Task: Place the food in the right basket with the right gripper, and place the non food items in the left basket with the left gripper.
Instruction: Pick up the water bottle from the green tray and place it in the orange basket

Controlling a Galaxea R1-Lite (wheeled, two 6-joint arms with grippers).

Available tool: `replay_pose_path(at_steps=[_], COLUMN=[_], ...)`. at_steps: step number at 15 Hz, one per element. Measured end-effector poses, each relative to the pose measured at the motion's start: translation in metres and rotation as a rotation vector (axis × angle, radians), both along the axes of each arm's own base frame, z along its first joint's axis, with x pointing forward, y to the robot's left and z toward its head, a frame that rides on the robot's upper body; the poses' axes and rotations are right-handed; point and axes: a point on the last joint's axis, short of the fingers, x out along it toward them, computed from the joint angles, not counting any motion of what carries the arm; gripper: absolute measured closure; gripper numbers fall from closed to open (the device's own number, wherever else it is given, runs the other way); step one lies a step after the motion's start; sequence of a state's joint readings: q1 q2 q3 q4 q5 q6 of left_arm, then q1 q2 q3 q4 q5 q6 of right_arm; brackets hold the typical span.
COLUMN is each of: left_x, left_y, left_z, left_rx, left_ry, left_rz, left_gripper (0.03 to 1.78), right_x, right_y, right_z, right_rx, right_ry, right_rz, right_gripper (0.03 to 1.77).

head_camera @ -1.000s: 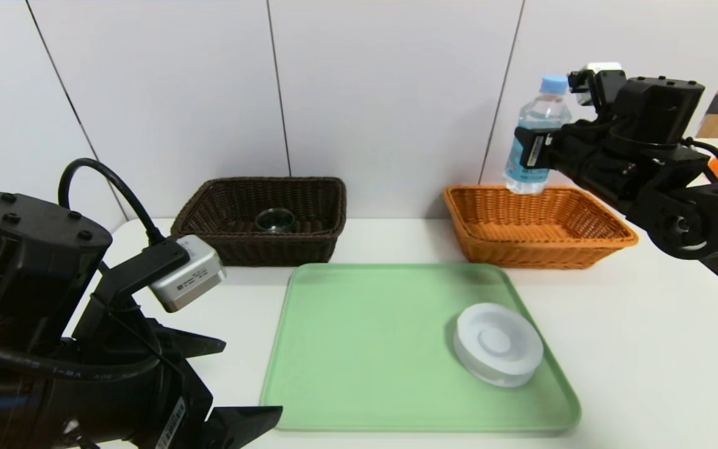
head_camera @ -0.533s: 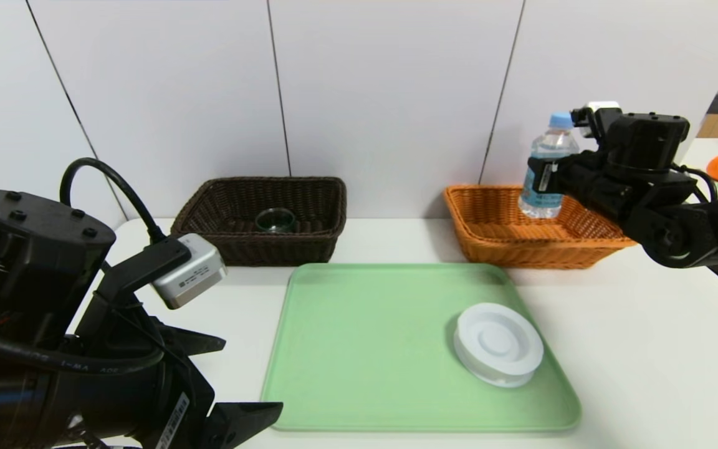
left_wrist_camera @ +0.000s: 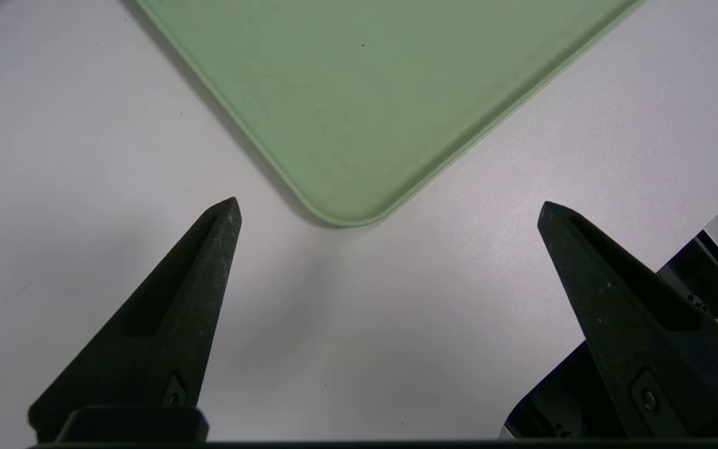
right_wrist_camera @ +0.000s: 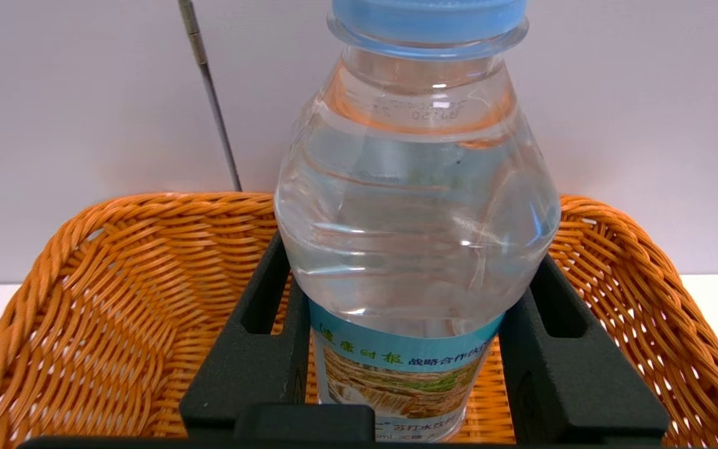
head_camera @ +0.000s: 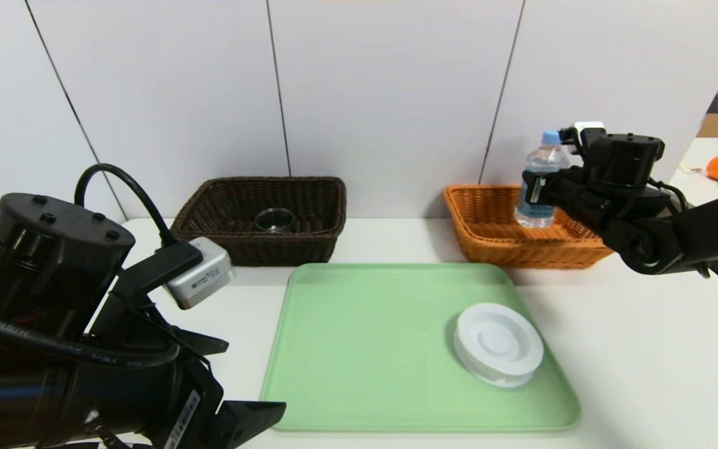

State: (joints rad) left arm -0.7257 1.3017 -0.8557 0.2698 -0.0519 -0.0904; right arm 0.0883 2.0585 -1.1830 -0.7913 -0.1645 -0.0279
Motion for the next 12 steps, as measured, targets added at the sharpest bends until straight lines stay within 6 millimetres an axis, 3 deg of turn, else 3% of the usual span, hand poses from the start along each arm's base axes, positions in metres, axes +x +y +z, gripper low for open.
replay_pose_path(at_steps=[12], left_x=[0.007], left_y=[-0.006], left_z=[-0.006], left_rx=[0.022], left_ry=[0.027], left_rz=[-0.001], left_gripper=[0.12], right_x=[0.014], right_y=[-0.003], right_z=[-0.022], right_rx=[-0.003], right_ry=[0.044], right_rz=[-0.012], right_gripper=[0.97])
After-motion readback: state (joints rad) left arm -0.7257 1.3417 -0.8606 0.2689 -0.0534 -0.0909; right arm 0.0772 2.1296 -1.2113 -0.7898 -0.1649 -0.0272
